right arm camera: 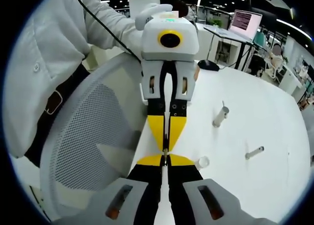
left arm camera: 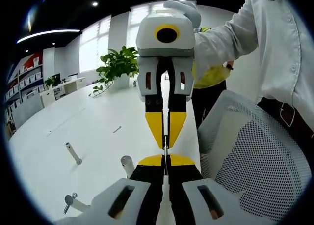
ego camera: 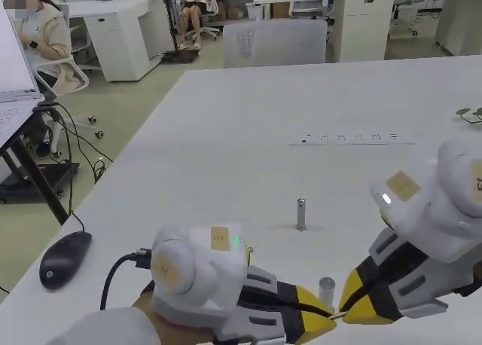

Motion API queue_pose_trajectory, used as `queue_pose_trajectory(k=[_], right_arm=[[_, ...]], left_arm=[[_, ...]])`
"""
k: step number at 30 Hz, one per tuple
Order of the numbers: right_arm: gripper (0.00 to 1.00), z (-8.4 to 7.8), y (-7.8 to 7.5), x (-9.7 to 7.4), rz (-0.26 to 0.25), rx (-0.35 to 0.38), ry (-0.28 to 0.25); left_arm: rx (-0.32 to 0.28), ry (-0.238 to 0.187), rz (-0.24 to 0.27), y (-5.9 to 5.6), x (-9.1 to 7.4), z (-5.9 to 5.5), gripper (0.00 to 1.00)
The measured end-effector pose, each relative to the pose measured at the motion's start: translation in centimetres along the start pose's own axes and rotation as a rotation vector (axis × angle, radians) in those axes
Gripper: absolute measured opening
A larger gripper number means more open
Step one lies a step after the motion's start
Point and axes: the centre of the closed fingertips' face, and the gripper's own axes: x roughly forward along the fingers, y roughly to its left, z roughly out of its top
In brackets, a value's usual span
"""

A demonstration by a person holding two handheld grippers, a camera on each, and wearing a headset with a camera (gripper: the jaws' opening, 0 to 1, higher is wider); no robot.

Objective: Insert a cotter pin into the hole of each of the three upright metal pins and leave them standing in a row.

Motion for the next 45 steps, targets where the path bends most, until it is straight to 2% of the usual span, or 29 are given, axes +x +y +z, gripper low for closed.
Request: queue_pose_trajectory(k=[8, 15, 30, 34, 36, 41, 43, 45], right_arm=[[0.03, -0.1, 0.0, -0.1, -0.003, 0.014, -0.027], [0.03, -0.4, 0.2, 0.0, 0.000, 0.004, -0.007], [0.02, -0.6, -0.2, 0.0, -0.019, 0.014, -0.024], [0.02, -0.7, -0.3, -0.2, -0.025, 0.020, -0.028], [0.02, -0.9, -0.4, -0.3, -0.031, 0.023, -0.029], [0.02, -1.7, -0.7, -0.6, -0.049, 0.046, -0.032], [0.02, -2.0, -0.8, -0.8, -0.058, 0.058, -0.035], [0.02, -2.4, -0.9, -0.9, -0.067, 0.066, -0.034]], left_arm=[[-0.005, -0.004, 0.002, 0.0, 0.0, 0.1, 0.00], [0.001, 0.006, -0.004, -0.2, 0.2, 0.0, 0.00], [0.002, 0.004, 0.004, 0.1, 0.3, -0.1, 0.01], [-0.022, 0.026, 0.010, 0.3, 0.5, -0.8, 0.09], [-0.025, 0.012, 0.019, 0.5, 0.3, -0.7, 0.12], [-0.058, 0.003, 0.052, 1.4, -0.1, -1.3, 0.17], [-0.087, -0.008, 0.072, 2.1, -0.5, -1.7, 0.16], [-0.089, -0.010, 0.095, 2.8, -0.7, -2.2, 0.16]])
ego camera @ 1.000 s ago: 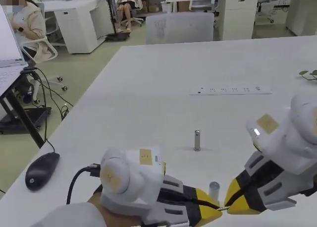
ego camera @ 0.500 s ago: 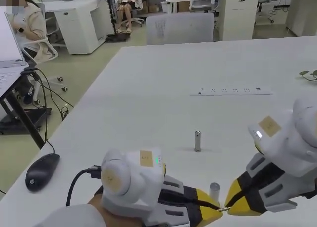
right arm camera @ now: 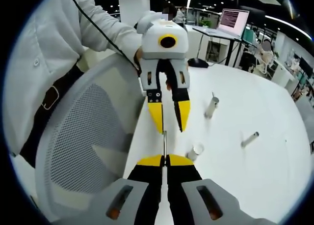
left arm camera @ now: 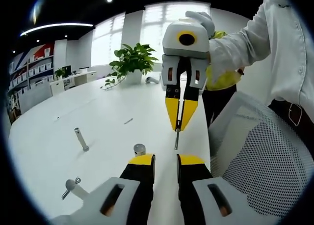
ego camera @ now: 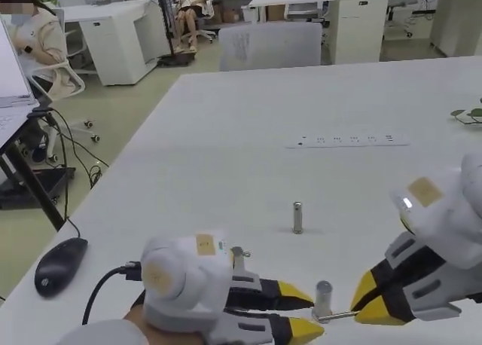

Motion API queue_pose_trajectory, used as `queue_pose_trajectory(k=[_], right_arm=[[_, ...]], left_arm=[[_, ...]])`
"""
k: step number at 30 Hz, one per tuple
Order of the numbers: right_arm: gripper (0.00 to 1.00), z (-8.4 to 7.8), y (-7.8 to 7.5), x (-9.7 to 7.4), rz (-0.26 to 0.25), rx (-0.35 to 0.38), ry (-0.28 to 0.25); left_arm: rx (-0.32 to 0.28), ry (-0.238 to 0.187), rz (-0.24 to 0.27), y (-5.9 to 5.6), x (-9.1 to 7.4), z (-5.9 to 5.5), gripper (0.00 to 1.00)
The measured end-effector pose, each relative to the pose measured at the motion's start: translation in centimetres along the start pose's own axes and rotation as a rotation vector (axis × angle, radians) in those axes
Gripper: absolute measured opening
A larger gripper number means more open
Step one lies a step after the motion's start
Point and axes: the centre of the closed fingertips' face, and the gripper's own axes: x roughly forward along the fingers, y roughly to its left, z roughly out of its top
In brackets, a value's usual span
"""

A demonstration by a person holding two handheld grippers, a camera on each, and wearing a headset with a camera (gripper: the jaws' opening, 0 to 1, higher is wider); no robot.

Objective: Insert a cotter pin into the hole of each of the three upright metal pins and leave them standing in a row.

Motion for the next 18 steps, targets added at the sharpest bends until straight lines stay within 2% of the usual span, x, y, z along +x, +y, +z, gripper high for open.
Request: queue_pose_trajectory(k=[4, 7, 10, 13, 18], right_arm=[[0.02, -0.8, -0.3, -0.2, -0.014, 0.021, 0.003], [0.02, -1.2, -0.5, -0.3, -0.027, 0.037, 0.000], [0.02, -1.7, -0.7, -0.6, -0.045, 0.062, -0.010], [0.02, -2.2, -0.9, -1.0, -0.061, 0.083, -0.016], [0.02, -3.3, -1.2, -1.6, -0.083, 0.127, -0.021]], left_arm=[[0.000, 0.005, 0.027, 1.3, 0.2, -0.5, 0.17], [0.009, 0.009, 0.030, 1.8, 0.5, -0.6, 0.19], [0.032, 0.017, 0.028, 2.3, 1.1, -1.0, 0.21], [0.027, 0.027, 0.020, 2.8, 1.5, -1.6, 0.22], [0.030, 0.018, 0.006, 3.2, 2.1, -2.0, 0.23]])
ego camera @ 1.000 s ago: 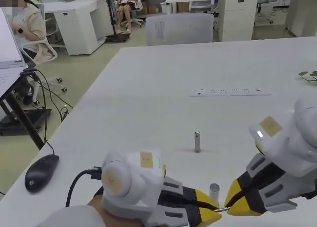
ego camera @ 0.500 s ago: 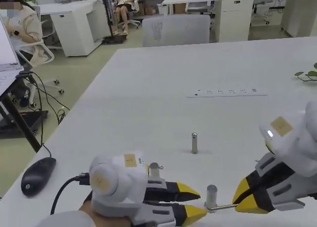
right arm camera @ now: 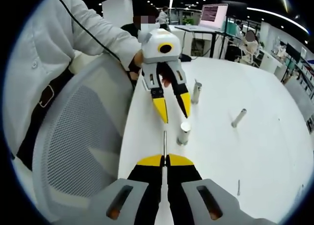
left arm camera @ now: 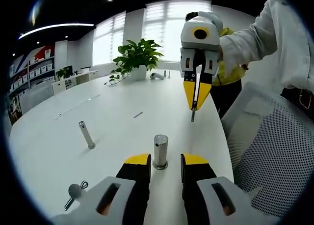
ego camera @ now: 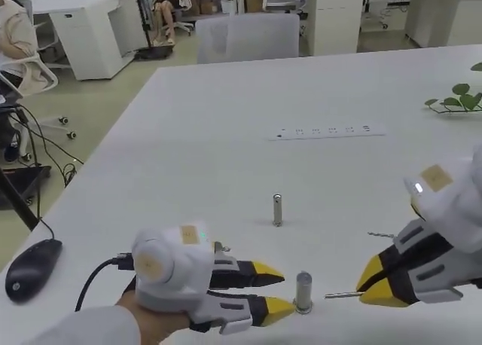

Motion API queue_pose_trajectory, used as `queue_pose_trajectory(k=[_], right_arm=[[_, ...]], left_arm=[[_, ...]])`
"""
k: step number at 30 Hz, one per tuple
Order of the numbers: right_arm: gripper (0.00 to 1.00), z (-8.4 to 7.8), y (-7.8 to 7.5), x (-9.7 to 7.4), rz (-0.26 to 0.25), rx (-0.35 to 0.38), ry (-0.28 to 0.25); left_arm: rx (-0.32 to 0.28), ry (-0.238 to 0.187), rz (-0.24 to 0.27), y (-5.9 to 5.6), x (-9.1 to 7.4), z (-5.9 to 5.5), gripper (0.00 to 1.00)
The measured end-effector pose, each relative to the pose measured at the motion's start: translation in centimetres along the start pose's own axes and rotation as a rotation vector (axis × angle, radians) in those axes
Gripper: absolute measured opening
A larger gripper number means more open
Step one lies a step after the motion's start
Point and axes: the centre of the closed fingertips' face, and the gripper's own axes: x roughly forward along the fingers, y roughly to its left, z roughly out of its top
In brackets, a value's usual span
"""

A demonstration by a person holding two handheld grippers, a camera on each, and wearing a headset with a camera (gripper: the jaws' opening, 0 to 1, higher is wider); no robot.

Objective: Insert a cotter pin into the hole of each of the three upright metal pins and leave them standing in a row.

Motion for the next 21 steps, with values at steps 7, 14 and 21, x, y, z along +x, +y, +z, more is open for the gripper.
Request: queue_pose_trajectory(k=[7, 14, 21], right_arm=[[0.02, -0.8, -0.5, -0.2, -0.017, 0.039, -0.008], [0.02, -1.5, -1.0, -0.1, -0.026, 0.070, -0.006], [0.02, -1.8, -1.3, 0.2, -0.026, 0.091, -0.006]], left_arm=[[0.018, 0.012, -0.036, 0.4, 0.9, -0.9, 0.23], [0.034, 0.010, -0.058, 0.7, 1.8, -1.3, 0.20], [0.056, 0.006, -0.082, 0.4, 2.5, -1.4, 0.20]])
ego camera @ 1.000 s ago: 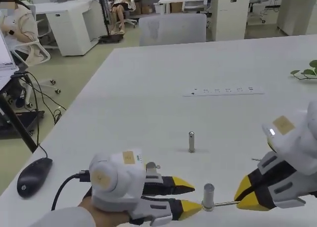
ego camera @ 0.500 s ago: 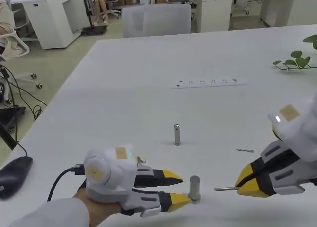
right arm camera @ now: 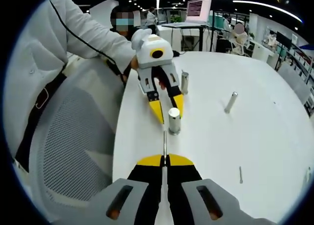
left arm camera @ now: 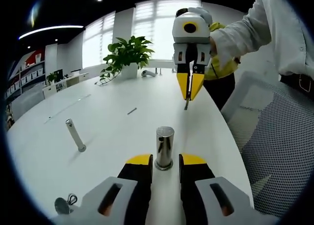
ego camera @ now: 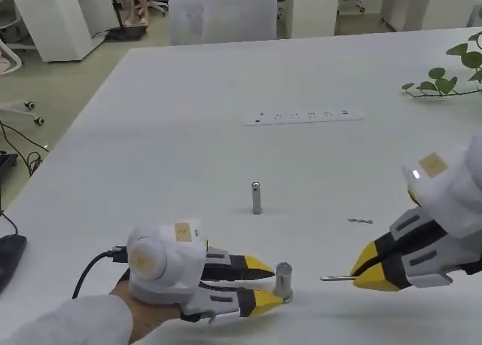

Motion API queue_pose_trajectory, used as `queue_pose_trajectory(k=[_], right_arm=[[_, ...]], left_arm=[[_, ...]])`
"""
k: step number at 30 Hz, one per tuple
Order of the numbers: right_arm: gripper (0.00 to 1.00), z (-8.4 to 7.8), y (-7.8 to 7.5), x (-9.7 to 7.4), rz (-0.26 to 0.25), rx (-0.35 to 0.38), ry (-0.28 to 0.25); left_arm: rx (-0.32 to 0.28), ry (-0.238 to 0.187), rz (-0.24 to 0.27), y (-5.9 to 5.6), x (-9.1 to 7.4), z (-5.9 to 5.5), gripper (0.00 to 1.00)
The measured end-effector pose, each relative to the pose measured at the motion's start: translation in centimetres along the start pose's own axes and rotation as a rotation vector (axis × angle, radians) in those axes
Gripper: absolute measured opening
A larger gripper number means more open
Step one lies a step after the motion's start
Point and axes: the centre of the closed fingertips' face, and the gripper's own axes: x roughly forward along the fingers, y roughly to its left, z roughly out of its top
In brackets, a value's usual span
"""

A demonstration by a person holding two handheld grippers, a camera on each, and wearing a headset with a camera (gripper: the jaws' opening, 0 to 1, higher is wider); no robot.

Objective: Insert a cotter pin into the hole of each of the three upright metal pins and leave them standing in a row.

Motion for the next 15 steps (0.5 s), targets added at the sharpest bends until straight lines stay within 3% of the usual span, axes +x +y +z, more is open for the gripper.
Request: queue_pose_trajectory(k=[15], right_arm=[[0.02, 0.0, -0.4, 0.6, 0.002, 0.020, -0.008]], left_arm=[[0.020, -0.002, -0.016, 0.0, 1.3, -0.2, 0.14]])
